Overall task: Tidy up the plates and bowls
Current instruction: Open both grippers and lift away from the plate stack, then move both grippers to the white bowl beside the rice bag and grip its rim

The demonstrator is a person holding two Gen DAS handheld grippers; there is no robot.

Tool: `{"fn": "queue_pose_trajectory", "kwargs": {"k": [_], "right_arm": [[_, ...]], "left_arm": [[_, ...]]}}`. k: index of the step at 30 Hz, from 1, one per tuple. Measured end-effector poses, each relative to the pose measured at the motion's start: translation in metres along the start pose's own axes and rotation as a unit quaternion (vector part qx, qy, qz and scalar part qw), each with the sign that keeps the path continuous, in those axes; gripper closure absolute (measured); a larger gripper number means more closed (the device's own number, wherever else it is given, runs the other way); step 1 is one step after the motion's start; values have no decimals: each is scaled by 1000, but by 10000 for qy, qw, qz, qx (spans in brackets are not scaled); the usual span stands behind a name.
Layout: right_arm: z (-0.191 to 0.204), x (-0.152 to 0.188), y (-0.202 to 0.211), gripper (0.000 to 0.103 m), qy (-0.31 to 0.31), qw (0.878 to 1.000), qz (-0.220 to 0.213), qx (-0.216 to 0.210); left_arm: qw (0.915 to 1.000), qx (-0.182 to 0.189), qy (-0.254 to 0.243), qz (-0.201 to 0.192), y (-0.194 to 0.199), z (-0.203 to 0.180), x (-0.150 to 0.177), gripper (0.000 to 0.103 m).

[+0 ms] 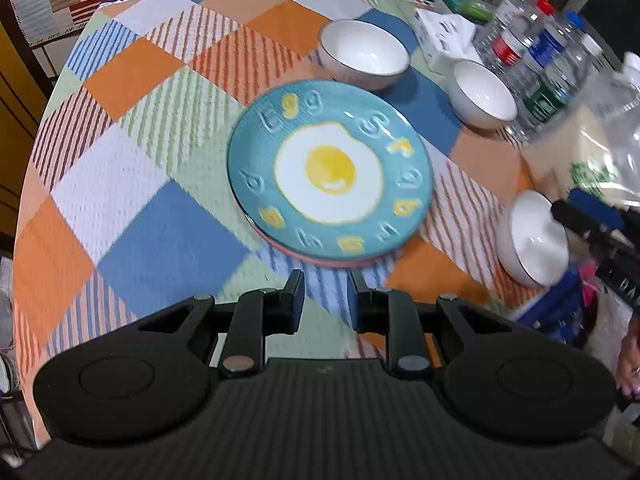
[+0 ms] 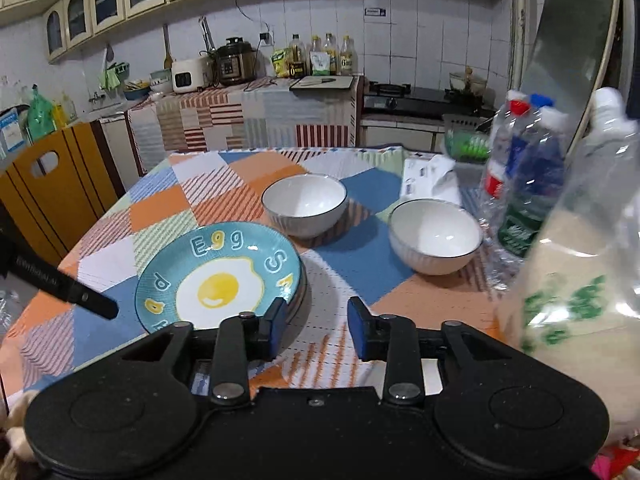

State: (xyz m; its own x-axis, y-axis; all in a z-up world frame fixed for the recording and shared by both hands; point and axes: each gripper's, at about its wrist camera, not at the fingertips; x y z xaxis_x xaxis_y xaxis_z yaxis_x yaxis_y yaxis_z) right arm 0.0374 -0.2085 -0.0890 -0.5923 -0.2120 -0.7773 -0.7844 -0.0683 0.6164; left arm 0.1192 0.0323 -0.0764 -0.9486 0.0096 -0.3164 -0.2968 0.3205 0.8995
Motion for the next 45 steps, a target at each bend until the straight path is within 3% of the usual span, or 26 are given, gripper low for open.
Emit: {"fn": "queue_pose_trajectory", "kwargs": {"k": [10, 14, 24, 28, 33, 36, 38, 42, 44, 45], "right_arm": [[-37, 28, 51, 43, 207, 9996, 148, 104], [-54, 46, 46, 42, -36, 9995, 326, -38], [-85, 89, 7, 40, -821, 9927, 886, -24], [-100, 103, -4, 41, -1457, 9850, 912, -132], [-102, 107, -15, 41, -1615, 9814, 1029, -162], [-103, 107, -23, 41, -1630, 9806, 1080, -157], [-104, 110, -26, 41, -1691, 9797, 1060, -188], [-100, 113, -33, 41, -1658, 9802, 1078, -65], [-95, 112, -36, 47, -1582, 9812, 1106, 32], [-94, 112, -38, 60, -1541, 9818, 1110, 64]], "left_arm": [[9969, 26, -751, -228, 20, -53, 27, 78], [9933, -49, -1141, -193, 16, -73, 31, 62], [9827, 240, -1832, -136, -29, -129, 36, 52], [9858, 511, -1594, 113, -61, -142, 33, 52], [9902, 771, -1086, 415, -94, -148, 27, 52], [9896, 936, -1008, 414, -106, -152, 25, 53], [9850, 1292, -1029, 497, -114, -152, 24, 54], [9858, 1181, -1072, 530, -128, -153, 24, 58], [9857, 1193, -1020, 615, -135, -153, 26, 69], [9855, 1201, -1026, 624, -136, -151, 26, 69]]}}
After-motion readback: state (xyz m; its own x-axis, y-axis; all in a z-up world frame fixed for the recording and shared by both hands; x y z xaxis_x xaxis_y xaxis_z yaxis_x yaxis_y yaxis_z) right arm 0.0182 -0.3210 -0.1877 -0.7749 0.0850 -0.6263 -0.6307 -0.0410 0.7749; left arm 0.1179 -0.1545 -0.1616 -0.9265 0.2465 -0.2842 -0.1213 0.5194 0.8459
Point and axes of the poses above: each gripper's, at about its wrist camera, not at the fingertips, and y roughly against the way its jaws point, z to its left, x to its underside, and after that the axes turned 13 degrees about y, right-handed
